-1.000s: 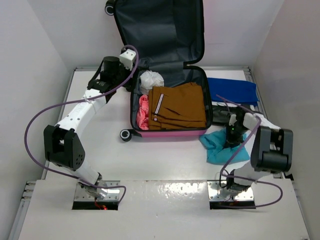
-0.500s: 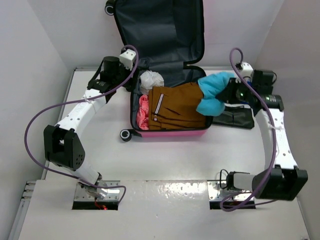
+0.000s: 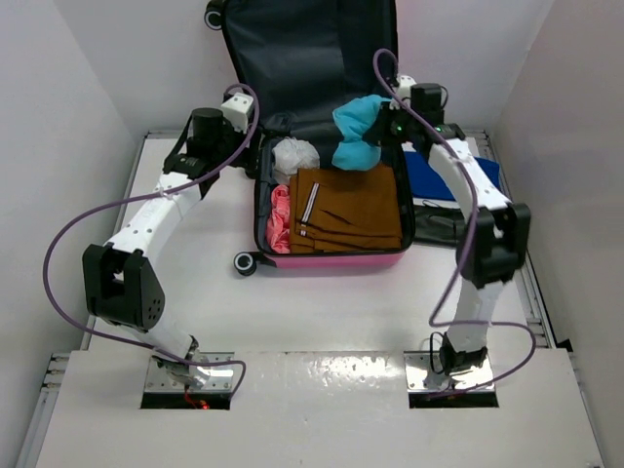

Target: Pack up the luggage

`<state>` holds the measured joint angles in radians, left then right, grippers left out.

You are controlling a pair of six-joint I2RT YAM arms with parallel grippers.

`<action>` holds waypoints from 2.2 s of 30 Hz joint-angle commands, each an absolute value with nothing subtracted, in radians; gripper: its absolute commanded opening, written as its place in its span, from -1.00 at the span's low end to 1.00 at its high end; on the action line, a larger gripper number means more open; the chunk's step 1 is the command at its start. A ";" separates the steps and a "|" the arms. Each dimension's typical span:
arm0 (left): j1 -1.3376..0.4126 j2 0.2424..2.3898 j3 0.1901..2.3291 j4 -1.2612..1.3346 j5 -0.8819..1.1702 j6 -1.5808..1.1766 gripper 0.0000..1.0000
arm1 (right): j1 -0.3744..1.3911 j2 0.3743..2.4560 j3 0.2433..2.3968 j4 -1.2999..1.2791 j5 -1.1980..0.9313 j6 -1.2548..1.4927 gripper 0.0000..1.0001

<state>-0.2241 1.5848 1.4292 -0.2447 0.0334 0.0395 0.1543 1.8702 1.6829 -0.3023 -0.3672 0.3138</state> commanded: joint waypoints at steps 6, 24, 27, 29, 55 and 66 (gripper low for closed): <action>-0.196 1.552 1.408 -0.207 0.009 0.028 0.55 | 0.210 2.181 1.974 -0.540 -0.083 0.218 -0.81; -0.187 1.612 1.450 -0.225 0.037 0.038 0.55 | 0.209 2.126 1.905 -0.735 -0.263 0.308 0.70; -0.187 1.603 1.450 -0.225 0.058 0.038 0.55 | 0.178 2.030 1.840 -0.583 -0.329 0.357 0.53; -0.187 1.594 1.441 -0.225 0.069 0.038 0.55 | 0.175 1.977 1.809 -0.425 -0.330 0.365 0.19; -0.169 1.594 1.431 -0.198 0.041 0.028 0.55 | 0.204 2.129 1.802 -0.373 -0.167 0.413 0.21; -0.187 1.603 1.440 -0.160 0.023 0.009 0.58 | 0.031 1.818 1.712 -0.390 -0.035 0.355 0.56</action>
